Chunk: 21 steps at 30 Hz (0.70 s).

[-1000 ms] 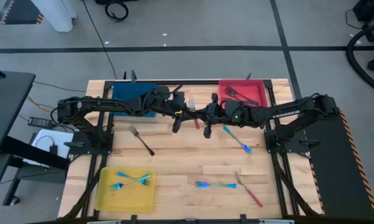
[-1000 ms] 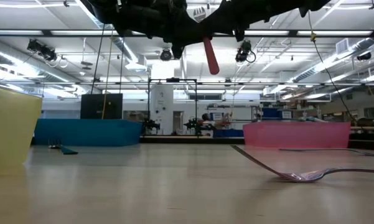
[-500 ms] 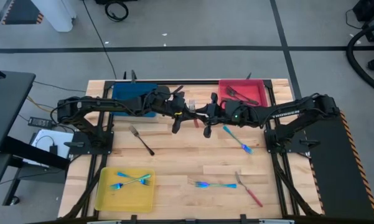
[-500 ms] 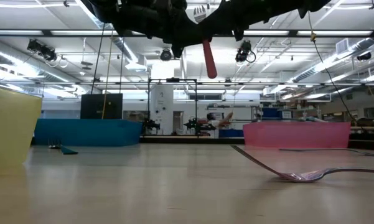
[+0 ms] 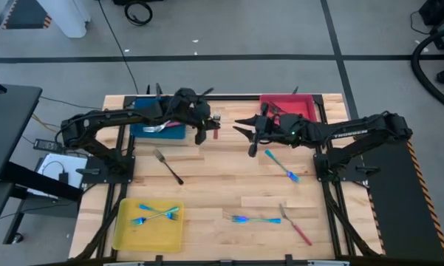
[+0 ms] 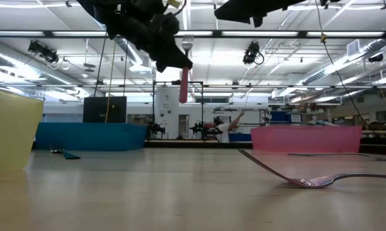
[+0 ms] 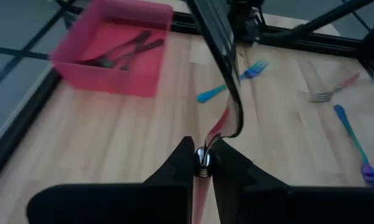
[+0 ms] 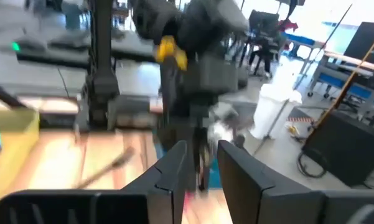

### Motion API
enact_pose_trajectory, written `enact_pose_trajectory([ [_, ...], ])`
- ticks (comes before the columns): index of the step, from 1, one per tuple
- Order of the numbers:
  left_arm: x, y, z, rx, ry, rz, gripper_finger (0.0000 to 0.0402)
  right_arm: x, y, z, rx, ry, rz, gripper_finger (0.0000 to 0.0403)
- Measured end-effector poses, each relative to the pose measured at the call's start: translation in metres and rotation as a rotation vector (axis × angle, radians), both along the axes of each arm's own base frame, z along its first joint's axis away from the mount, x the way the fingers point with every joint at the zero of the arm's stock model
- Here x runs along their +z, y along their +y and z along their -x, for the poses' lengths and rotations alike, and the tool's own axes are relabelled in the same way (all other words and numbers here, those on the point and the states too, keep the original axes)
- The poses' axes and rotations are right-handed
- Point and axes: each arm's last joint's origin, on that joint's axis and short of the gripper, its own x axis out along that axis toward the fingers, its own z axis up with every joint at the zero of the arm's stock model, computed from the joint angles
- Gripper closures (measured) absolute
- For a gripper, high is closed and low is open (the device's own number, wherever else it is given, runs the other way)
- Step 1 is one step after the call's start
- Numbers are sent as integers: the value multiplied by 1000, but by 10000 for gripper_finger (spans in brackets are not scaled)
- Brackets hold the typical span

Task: Sort silverware by color (type)
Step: Put the red fork into the blue bin

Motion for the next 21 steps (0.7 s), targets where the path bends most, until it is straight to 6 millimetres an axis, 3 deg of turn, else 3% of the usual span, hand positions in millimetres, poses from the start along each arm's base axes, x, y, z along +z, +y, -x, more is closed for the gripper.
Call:
enact_pose_trajectory([
  [7,19,15,40,60,76,-64,370,-1,-7,11,-30,87,4,304],
  [12,29,26,72,192,196,-182,367,-8,-19,16,-157,195,64,304],
  [21,7,55,123,339,562,-154,365,-18,-40,24,-308,313,66,304],
])
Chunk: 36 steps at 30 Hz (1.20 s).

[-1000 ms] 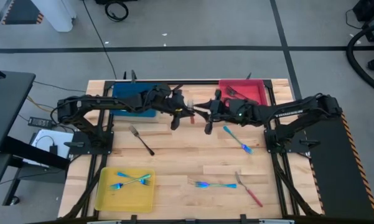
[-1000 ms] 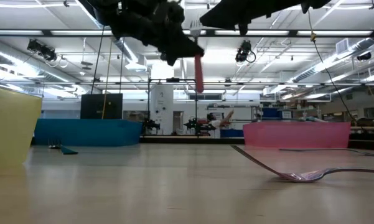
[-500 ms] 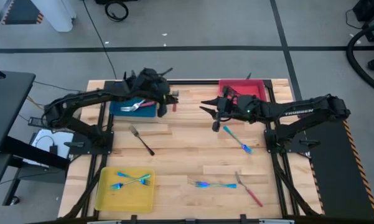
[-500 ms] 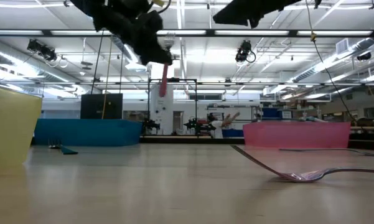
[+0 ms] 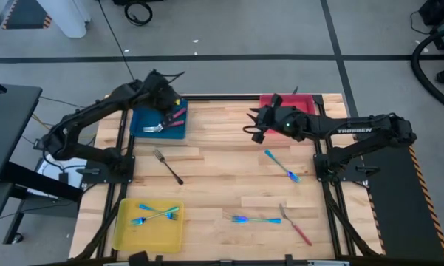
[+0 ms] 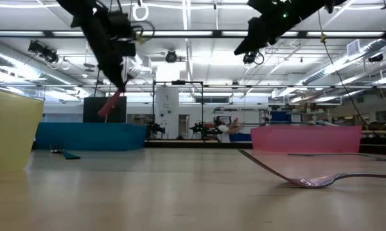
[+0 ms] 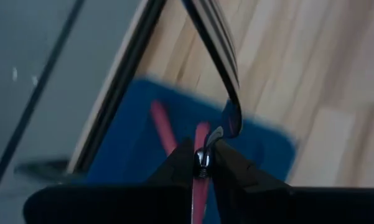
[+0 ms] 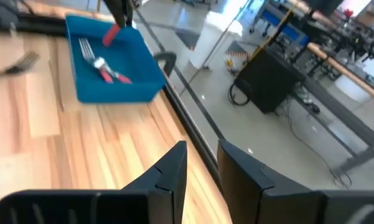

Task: Sort silverware by color (type)
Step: Put the red fork into the blue bin, then put the black fork into the red bin

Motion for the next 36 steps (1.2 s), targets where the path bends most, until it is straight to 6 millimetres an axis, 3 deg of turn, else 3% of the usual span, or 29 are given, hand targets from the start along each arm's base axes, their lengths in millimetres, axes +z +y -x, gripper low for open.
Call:
enact_pose_trajectory([
  [7,-28,28,20,140,119,137,364,-4,-5,3,-43,14,-53,304],
  [20,-89,52,7,133,292,318,363,-5,-5,3,-47,7,-69,304],
  [27,-99,54,5,132,317,342,357,-5,-5,3,-48,6,-73,304],
  [36,-99,50,0,110,319,336,298,-5,-4,3,-55,-4,-90,304],
])
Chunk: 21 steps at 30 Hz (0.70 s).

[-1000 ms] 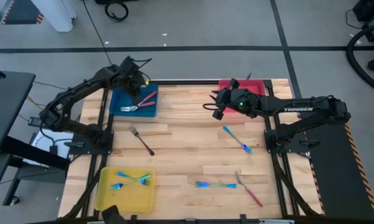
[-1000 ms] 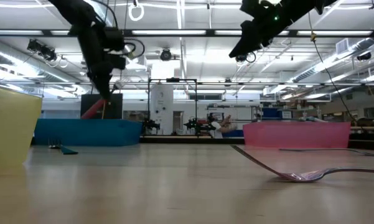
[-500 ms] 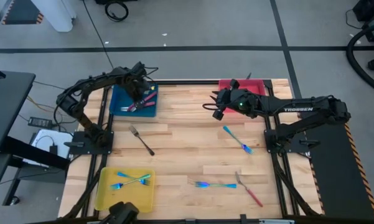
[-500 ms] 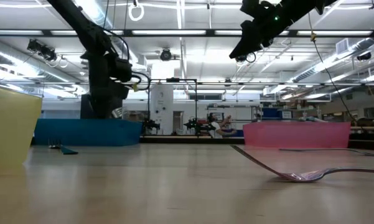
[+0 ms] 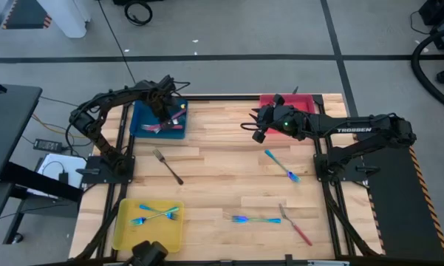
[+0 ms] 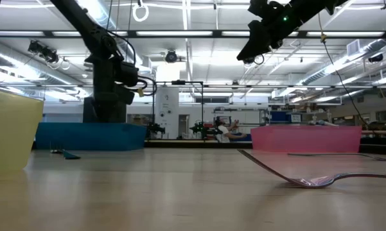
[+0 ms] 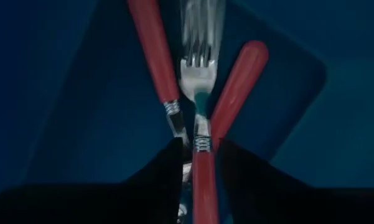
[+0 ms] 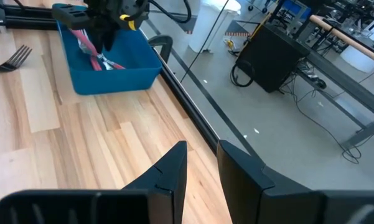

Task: Sort silverware by color (type)
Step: Put the black fork into the red bin

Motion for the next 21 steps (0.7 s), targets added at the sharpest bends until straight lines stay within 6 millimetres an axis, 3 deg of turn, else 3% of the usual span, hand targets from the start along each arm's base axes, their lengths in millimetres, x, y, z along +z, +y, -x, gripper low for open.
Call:
enact_pose_trajectory([
  [5,5,-5,-9,31,-7,6,278,-2,0,1,-2,20,-11,304],
  [11,27,-20,-27,15,30,52,276,-3,0,1,-8,20,-26,304],
  [21,38,-67,-61,-124,73,86,276,-5,2,1,41,36,-55,304],
])
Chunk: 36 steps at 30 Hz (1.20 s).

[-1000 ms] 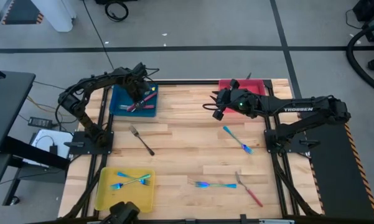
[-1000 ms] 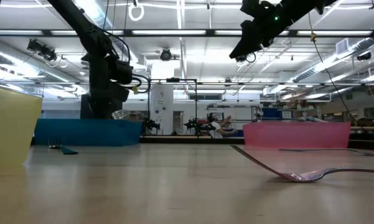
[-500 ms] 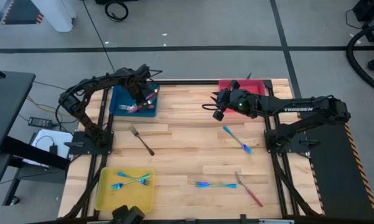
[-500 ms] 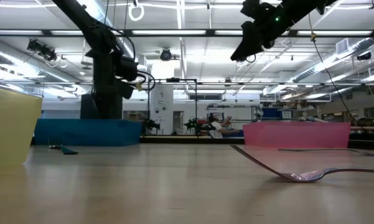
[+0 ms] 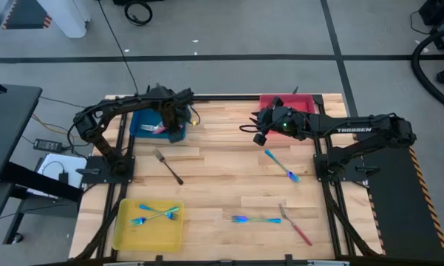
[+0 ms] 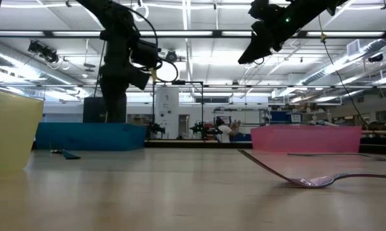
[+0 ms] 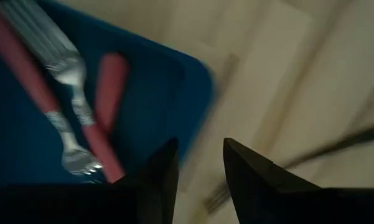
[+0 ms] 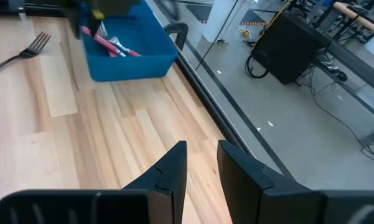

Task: Sort silverware by color (type)
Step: Put the black fork into the red bin

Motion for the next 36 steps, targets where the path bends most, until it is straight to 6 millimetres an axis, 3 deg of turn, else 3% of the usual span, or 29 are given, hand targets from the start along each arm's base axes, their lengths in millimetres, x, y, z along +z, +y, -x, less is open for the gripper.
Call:
enact_pose_trajectory([
  [12,0,-69,-31,-212,19,10,276,-4,0,2,-9,39,-25,304],
  [19,0,-96,-38,-340,20,8,276,-5,1,2,-2,40,-33,304],
  [24,-4,-105,-38,-418,25,11,276,-5,3,1,64,32,-75,304],
  [36,-41,-111,-14,-447,140,64,276,-5,4,1,83,18,-109,304],
])
